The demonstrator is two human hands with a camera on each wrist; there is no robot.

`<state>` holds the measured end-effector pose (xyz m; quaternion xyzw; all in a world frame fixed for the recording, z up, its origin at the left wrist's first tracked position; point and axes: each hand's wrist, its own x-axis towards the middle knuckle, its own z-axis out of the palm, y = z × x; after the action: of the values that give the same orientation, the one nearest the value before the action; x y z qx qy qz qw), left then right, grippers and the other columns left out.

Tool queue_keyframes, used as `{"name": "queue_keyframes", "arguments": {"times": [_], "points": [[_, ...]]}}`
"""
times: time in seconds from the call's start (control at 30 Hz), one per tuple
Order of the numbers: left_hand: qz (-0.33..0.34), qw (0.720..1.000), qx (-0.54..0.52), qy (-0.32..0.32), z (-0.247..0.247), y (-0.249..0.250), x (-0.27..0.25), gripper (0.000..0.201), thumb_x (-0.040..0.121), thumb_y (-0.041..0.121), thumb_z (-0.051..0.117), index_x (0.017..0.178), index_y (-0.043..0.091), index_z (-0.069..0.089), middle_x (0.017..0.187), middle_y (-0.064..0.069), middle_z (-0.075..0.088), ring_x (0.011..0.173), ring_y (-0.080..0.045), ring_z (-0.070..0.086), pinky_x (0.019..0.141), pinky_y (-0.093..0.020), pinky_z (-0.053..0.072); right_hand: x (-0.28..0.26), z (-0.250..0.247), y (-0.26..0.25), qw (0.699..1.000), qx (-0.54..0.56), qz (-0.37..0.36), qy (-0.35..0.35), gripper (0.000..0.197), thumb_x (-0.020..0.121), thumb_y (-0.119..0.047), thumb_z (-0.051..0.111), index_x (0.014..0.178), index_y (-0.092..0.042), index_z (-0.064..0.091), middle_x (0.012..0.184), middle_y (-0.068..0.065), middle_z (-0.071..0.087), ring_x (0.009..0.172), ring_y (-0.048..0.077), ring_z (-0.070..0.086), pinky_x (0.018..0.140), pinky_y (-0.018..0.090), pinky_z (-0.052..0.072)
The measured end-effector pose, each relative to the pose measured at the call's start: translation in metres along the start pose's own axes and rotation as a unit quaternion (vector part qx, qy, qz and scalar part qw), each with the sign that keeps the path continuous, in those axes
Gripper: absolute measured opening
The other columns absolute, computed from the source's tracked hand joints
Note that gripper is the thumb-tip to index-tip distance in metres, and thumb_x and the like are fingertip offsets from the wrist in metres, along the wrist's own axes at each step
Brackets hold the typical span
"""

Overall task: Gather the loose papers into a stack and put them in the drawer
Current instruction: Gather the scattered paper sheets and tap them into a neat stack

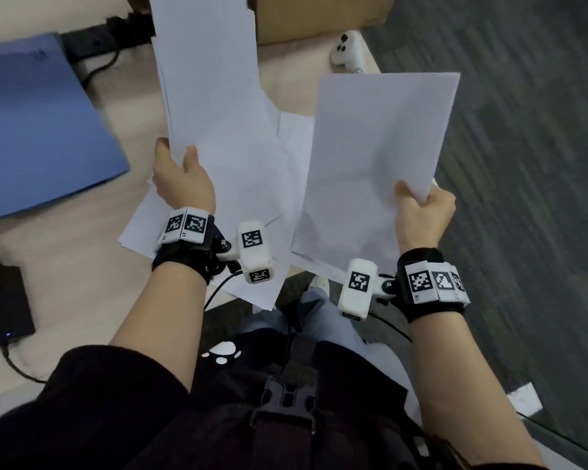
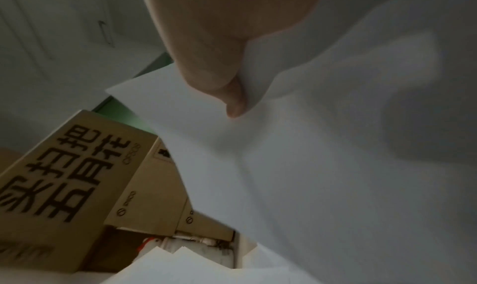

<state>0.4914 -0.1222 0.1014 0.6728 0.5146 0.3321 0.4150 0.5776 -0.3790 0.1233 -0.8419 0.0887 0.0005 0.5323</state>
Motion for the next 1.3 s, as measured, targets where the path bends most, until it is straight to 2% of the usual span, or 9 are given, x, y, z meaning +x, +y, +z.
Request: {"name": "queue_keyframes", "arguments": {"times": [0.17, 0.23, 0.37, 0.53, 0.9, 1.07, 1.17, 1.23, 1.3], "points": [[0.019, 0.999, -0.050, 0.003, -0.025, 0.006, 0.019, 0.028, 0.089, 0.009, 0.053, 0.114, 0.000, 0.057, 0.109, -0.005, 0.064, 0.096, -0.013, 0.058, 0.078, -0.001, 0.039, -0.006, 0.012, -0.038, 0.987, 0.104, -0.052, -0.113, 0.037, 0.071, -0.013, 0.062, 0.047, -0.008, 0.034, 0.050, -0.011, 0.028, 0.058, 0.012, 0.027, 0.051, 0.029, 0.022], [0.022, 0.993, -0.110, -0.034, -0.033, 0.007, 0.026, 0.028, 0.087, 0.006, 0.054, 0.115, 0.000, 0.056, 0.111, -0.010, 0.064, 0.092, -0.011, 0.059, 0.084, -0.007, 0.046, -0.010, 0.016, -0.052, 0.978, 0.139, -0.045, -0.150, 0.041, 0.073, -0.007, 0.061, 0.049, -0.017, 0.029, 0.043, -0.014, 0.026, 0.050, 0.007, 0.023, 0.048, 0.022, 0.021], [-0.023, 0.961, -0.222, -0.162, -0.051, 0.017, 0.028, 0.022, 0.089, 0.002, 0.056, 0.110, 0.010, 0.054, 0.098, 0.001, 0.068, 0.079, 0.001, 0.065, 0.077, -0.016, 0.053, -0.017, 0.033, -0.068, 0.969, 0.175, -0.015, -0.176, 0.039, 0.081, 0.000, 0.065, 0.051, -0.018, 0.048, 0.040, -0.016, 0.047, 0.045, -0.002, 0.041, 0.047, 0.015, 0.038], [-0.044, 0.932, -0.248, -0.259, -0.061, 0.025, 0.026, 0.021, 0.091, 0.001, 0.054, 0.098, 0.020, 0.056, 0.075, 0.021, 0.073, 0.079, 0.003, 0.068, 0.076, -0.015, 0.053, -0.017, 0.051, -0.074, 0.952, 0.206, 0.003, -0.224, 0.025, 0.080, -0.005, 0.069, 0.058, -0.015, 0.064, 0.056, -0.011, 0.065, 0.060, 0.010, 0.061, 0.063, 0.026, 0.051], [-0.121, 0.885, -0.264, -0.364, -0.056, 0.015, 0.028, 0.049, 0.090, -0.010, 0.042, 0.069, 0.021, 0.074, 0.067, 0.010, 0.073, 0.067, -0.004, 0.069, 0.070, -0.018, 0.056, -0.008, 0.073, -0.078, 0.928, 0.223, 0.071, -0.289, 0.008, 0.091, -0.010, 0.056, 0.094, -0.010, 0.064, 0.085, -0.003, 0.070, 0.074, 0.007, 0.069, 0.066, 0.019, 0.053], [-0.179, 0.876, -0.302, -0.330, -0.049, 0.017, 0.028, 0.033, 0.087, -0.007, 0.043, 0.086, 0.016, 0.067, 0.073, 0.008, 0.074, 0.075, -0.008, 0.069, 0.078, -0.023, 0.054, -0.001, 0.083, -0.077, 0.931, 0.226, 0.078, -0.276, 0.009, 0.091, -0.010, 0.057, 0.088, -0.017, 0.063, 0.070, -0.013, 0.072, 0.070, 0.004, 0.068, 0.067, 0.021, 0.054], [-0.192, 0.873, -0.328, -0.307, -0.047, 0.020, 0.026, 0.023, 0.074, 0.003, 0.048, 0.087, 0.012, 0.064, 0.083, 0.003, 0.073, 0.092, -0.016, 0.065, 0.092, -0.027, 0.050, 0.001, 0.088, -0.076, 0.935, 0.227, 0.068, -0.263, 0.018, 0.090, -0.008, 0.057, 0.107, -0.011, 0.060, 0.088, -0.006, 0.071, 0.080, 0.008, 0.068, 0.074, 0.024, 0.054], [-0.156, 0.892, -0.294, -0.306, -0.047, 0.025, 0.025, 0.023, 0.074, -0.004, 0.050, 0.076, 0.014, 0.065, 0.079, 0.005, 0.073, 0.088, -0.011, 0.068, 0.087, -0.021, 0.051, 0.001, 0.091, -0.077, 0.939, 0.225, 0.057, -0.254, 0.034, 0.090, -0.005, 0.057, 0.123, -0.010, 0.051, 0.106, 0.002, 0.067, 0.096, 0.013, 0.066, 0.086, 0.029, 0.054], [-0.093, 0.920, -0.223, -0.310, -0.045, 0.028, 0.025, 0.021, 0.075, -0.003, 0.062, 0.091, 0.010, 0.066, 0.084, 0.007, 0.073, 0.087, -0.009, 0.069, 0.084, -0.021, 0.053, 0.000, 0.093, -0.080, 0.939, 0.226, 0.035, -0.256, 0.042, 0.088, -0.005, 0.057, 0.128, -0.012, 0.046, 0.120, 0.010, 0.062, 0.112, 0.022, 0.061, 0.102, 0.041, 0.047]]}}
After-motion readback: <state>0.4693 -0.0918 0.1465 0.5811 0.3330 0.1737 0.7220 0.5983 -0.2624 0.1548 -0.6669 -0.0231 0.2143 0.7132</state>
